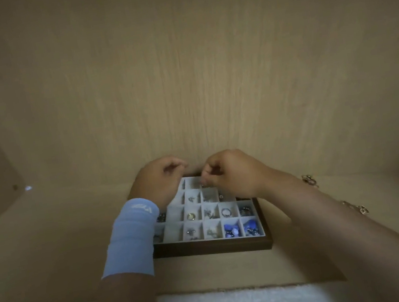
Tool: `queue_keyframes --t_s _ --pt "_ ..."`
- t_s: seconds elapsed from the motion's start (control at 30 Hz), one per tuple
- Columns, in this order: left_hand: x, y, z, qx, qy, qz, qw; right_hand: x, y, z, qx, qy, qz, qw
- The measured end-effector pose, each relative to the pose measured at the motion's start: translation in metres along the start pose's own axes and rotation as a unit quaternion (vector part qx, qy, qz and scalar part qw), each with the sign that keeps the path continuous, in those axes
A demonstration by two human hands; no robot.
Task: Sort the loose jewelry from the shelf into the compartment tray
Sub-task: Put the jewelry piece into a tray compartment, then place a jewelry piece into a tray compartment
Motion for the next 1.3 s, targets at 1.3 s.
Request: queue_keyframes --t_s 1.3 --pt "0.148 -0.05 0.055 0.163 0.174 -0.211 0.948 -0.021 -0.098 0.095 0.155 -0.072 -0.171 0.97"
Point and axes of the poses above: each hand's wrist, its own y-axis towards the middle knuckle, its own x-axis out of the palm, z = x × y, the point moved 5 cm from there along y, towards the middle knuckle, and after that the axes turned 12 degrees about -y, right-handed, at the moved point
